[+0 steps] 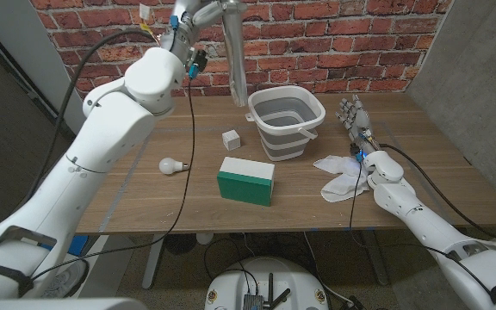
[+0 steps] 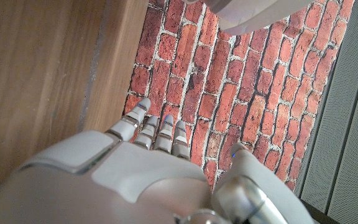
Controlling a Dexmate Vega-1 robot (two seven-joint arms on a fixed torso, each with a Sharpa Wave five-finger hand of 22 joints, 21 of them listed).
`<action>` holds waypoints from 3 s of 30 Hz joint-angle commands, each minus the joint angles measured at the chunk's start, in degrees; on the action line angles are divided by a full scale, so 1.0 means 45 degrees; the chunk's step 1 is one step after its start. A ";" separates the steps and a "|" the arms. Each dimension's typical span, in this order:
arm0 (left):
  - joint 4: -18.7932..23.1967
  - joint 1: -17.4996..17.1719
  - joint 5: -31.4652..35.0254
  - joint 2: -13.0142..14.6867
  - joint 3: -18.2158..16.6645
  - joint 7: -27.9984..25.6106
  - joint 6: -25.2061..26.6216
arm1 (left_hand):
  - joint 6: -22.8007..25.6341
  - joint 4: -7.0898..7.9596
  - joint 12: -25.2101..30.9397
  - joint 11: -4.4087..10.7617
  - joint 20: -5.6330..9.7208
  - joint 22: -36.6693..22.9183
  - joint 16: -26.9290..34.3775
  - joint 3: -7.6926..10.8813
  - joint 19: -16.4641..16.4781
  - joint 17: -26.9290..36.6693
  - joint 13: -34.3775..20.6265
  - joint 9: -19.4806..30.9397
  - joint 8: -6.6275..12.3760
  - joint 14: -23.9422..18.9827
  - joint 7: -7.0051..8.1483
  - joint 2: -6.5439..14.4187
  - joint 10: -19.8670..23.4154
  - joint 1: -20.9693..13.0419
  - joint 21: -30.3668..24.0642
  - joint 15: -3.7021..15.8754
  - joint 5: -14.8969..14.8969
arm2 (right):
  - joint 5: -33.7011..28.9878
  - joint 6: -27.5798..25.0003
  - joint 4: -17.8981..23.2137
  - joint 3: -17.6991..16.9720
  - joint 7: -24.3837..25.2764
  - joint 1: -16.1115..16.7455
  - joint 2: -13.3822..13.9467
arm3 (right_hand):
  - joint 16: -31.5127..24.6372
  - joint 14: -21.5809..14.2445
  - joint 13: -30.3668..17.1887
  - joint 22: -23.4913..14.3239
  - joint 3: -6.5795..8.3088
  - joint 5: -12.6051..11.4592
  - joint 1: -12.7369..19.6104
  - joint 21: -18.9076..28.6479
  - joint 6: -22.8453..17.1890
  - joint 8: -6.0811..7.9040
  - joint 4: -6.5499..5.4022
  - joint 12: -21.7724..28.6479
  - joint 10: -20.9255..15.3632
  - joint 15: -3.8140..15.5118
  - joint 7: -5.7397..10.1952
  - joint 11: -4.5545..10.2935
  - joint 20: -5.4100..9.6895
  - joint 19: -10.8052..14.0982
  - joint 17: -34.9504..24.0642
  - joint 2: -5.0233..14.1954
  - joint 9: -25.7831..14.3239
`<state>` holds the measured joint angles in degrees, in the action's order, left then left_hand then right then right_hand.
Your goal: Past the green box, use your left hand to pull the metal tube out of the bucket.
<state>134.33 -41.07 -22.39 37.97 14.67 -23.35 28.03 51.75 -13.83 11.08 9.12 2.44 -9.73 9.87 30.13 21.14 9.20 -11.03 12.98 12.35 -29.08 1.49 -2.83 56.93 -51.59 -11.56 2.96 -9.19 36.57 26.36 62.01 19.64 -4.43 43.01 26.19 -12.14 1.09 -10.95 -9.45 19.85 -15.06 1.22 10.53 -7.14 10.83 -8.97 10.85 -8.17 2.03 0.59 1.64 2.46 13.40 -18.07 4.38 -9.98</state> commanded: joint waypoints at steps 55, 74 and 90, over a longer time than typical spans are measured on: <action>-0.2497 -0.5027 -0.1195 -0.1997 -0.0925 -0.1709 -0.5991 | 0.0162 0.1069 0.0034 0.0542 0.0657 -0.0125 0.0028 0.1322 0.0657 0.0006 -0.0084 0.0120 0.0009 -0.0132 -0.0105 0.2881 0.0402 0.1365 -0.0249 0.1480 -0.0095 | -0.0082 -0.1304 0.0495 0.0402 -0.0274 -0.0198 0.0324 | -0.0075 -0.0084 -0.0001 -0.0029 -0.0043 -0.0079 -0.0073 0.0054 -0.0090 0.0025 -0.0009 0.0066 -0.0122 0.0049 -0.0033 -0.0034 0.0147 0.0106 0.0013 0.0669 -0.0059; -0.5472 -0.4257 -0.0836 -0.3147 0.0277 -0.0964 -0.8667 | 0.0115 0.1096 0.0032 0.0644 0.0763 -0.0144 0.0023 0.1372 0.0738 0.0003 -0.0090 0.0138 -0.0005 -0.0144 -0.0046 0.2890 0.0391 0.1458 -0.0272 0.1491 -0.0100 | 0.0040 -0.1356 -0.0086 0.0440 -0.0629 -0.0464 0.0216 | -0.0080 -0.0079 -0.0001 -0.0030 -0.0054 -0.0079 -0.0078 0.0054 -0.0096 0.0022 -0.0014 0.0071 -0.0136 0.0052 -0.0035 -0.0055 0.0141 0.0111 0.0023 0.0672 -0.0060; -0.7697 -0.3978 -0.1250 -0.4178 0.0870 -0.0252 -1.0491 | 0.0083 0.1132 0.0008 0.0698 0.0850 -0.0161 0.0013 0.1423 0.0737 0.0003 -0.0096 0.0153 -0.0007 -0.0138 0.0057 0.2890 0.0309 0.1558 -0.0270 0.1564 -0.0104 | 0.0120 -0.1233 -0.0438 0.0446 -0.0832 -0.0557 0.0082 | -0.0087 -0.0084 -0.0002 -0.0030 -0.0064 -0.0079 -0.0082 0.0056 -0.0095 0.0020 -0.0017 0.0069 -0.0134 0.0063 -0.0041 -0.0032 0.0142 0.0118 0.0030 0.0671 -0.0061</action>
<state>105.92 -59.76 -26.61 22.07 16.82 -26.42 -14.26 51.86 -14.38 10.62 9.84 2.46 -10.28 9.87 30.69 23.99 9.08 -11.33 13.45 12.17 -29.37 1.22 -2.83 56.16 -51.59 -12.51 2.65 -9.36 36.83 20.44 60.92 21.60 -7.63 40.73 26.92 -12.14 1.09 -10.95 -9.46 19.85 -15.06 1.22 10.53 -7.13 10.82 -8.96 10.85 -8.48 2.03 0.59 1.33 2.45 13.40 -17.81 4.38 -9.98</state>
